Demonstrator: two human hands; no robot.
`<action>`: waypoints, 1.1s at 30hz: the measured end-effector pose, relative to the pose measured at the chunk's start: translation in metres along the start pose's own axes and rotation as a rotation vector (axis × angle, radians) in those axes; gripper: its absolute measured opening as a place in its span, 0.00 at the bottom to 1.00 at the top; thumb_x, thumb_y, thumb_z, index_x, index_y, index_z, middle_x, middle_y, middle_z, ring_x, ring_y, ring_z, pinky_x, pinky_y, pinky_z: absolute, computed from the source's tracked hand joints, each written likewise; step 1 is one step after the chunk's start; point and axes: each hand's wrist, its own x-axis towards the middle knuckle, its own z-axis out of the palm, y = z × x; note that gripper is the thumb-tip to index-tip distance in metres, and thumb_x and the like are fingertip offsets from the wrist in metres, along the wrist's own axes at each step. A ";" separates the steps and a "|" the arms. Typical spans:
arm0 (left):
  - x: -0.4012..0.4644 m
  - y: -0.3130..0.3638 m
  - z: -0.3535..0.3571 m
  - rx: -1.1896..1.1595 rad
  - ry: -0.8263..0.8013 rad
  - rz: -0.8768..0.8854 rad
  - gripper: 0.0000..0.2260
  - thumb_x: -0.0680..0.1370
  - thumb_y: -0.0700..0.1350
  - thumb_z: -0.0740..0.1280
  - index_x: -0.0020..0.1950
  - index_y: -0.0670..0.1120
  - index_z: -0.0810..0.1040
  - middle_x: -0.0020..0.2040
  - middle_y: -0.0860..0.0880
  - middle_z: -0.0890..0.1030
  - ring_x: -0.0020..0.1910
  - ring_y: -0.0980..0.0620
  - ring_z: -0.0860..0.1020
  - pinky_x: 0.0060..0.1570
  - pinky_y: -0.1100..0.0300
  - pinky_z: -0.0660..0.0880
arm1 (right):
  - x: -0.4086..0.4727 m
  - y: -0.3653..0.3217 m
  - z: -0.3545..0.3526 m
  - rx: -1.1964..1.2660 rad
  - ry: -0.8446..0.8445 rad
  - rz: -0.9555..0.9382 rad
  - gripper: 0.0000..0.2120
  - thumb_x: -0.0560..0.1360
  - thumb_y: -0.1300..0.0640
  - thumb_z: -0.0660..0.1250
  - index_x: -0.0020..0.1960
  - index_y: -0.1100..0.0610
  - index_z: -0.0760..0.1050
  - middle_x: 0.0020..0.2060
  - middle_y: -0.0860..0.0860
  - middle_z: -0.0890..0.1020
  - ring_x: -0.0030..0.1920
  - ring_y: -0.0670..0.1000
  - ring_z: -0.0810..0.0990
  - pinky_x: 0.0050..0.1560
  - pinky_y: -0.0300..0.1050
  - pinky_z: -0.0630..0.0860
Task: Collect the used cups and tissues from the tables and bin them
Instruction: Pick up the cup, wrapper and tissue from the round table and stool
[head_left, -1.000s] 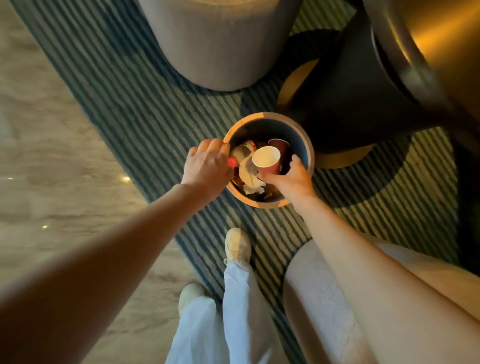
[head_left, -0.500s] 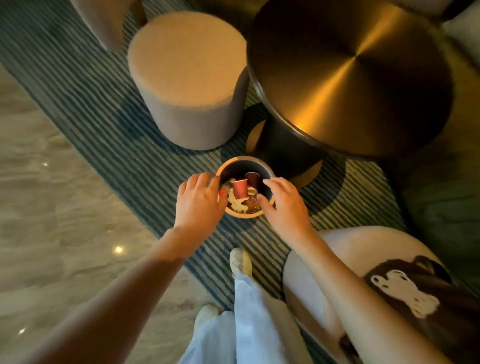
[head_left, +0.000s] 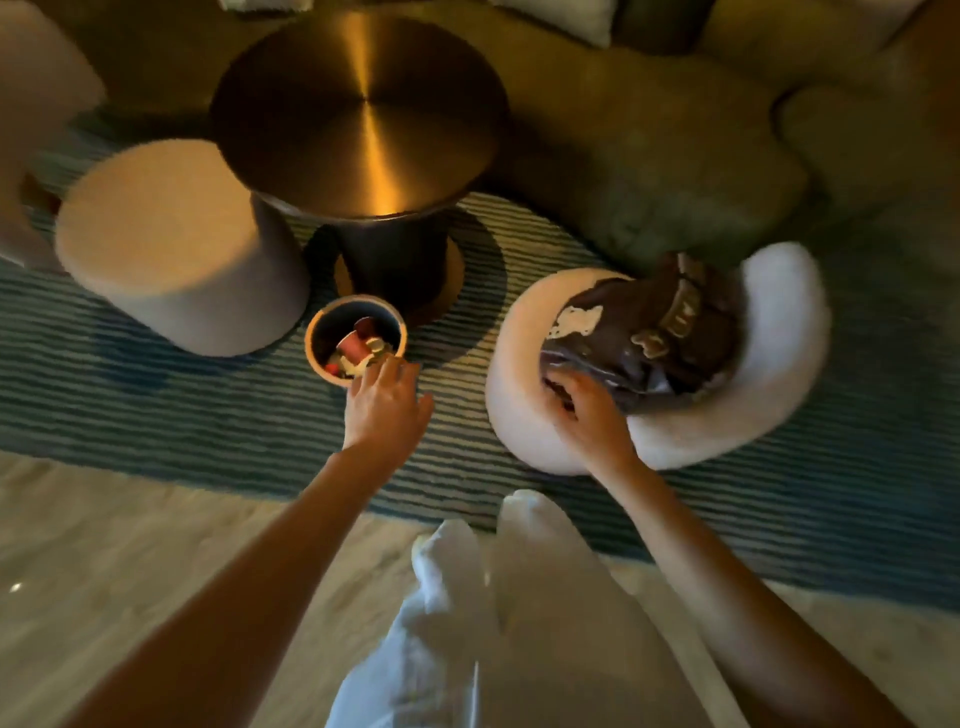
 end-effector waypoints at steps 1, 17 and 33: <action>-0.002 0.018 -0.003 0.022 0.008 0.040 0.20 0.78 0.51 0.61 0.69 0.46 0.70 0.67 0.44 0.72 0.65 0.42 0.69 0.63 0.47 0.65 | -0.012 0.012 -0.012 0.003 0.044 0.025 0.15 0.79 0.53 0.62 0.63 0.58 0.75 0.58 0.55 0.80 0.60 0.53 0.76 0.57 0.42 0.72; -0.021 0.451 0.036 0.108 -0.036 0.657 0.18 0.78 0.53 0.61 0.66 0.49 0.71 0.66 0.46 0.73 0.63 0.45 0.72 0.61 0.48 0.70 | -0.218 0.261 -0.289 -0.153 0.426 0.315 0.16 0.79 0.51 0.63 0.62 0.60 0.76 0.57 0.56 0.80 0.59 0.55 0.77 0.61 0.50 0.73; 0.139 0.882 0.056 0.161 0.052 1.085 0.19 0.80 0.53 0.60 0.67 0.44 0.71 0.65 0.44 0.73 0.64 0.43 0.70 0.61 0.47 0.71 | -0.175 0.517 -0.580 -0.301 0.571 0.556 0.17 0.79 0.51 0.62 0.63 0.59 0.75 0.60 0.58 0.79 0.61 0.59 0.75 0.56 0.46 0.69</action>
